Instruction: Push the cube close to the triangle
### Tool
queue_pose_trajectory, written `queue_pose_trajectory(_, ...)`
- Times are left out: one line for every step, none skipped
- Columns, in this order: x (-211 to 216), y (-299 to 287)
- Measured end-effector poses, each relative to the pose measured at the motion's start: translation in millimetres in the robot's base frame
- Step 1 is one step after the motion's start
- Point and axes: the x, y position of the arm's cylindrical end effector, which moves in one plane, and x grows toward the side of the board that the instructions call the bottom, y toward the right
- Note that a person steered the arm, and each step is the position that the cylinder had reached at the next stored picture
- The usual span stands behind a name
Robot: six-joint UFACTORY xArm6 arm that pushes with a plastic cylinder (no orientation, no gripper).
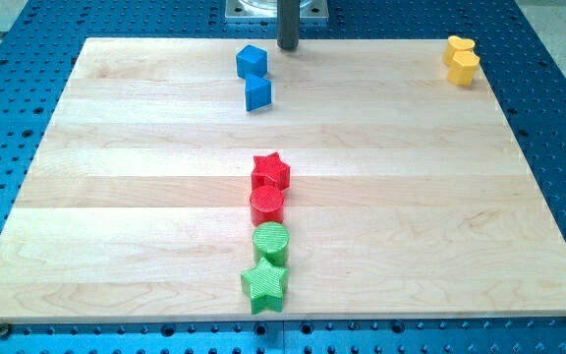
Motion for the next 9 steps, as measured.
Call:
queue_pose_trajectory(-1.0, -13.1)
queue_pose_trajectory(-0.1, -23.0)
queue_pose_trajectory(-0.1, -28.8)
queue_pose_trajectory(-0.9, -29.4)
queue_pose_trajectory(0.0, -43.6)
queue_pose_trajectory(-2.0, -50.6)
queue_pose_trajectory(-1.7, -58.9)
queue_pose_trajectory(14.4, -70.6)
queue_pose_trajectory(64.6, -70.8)
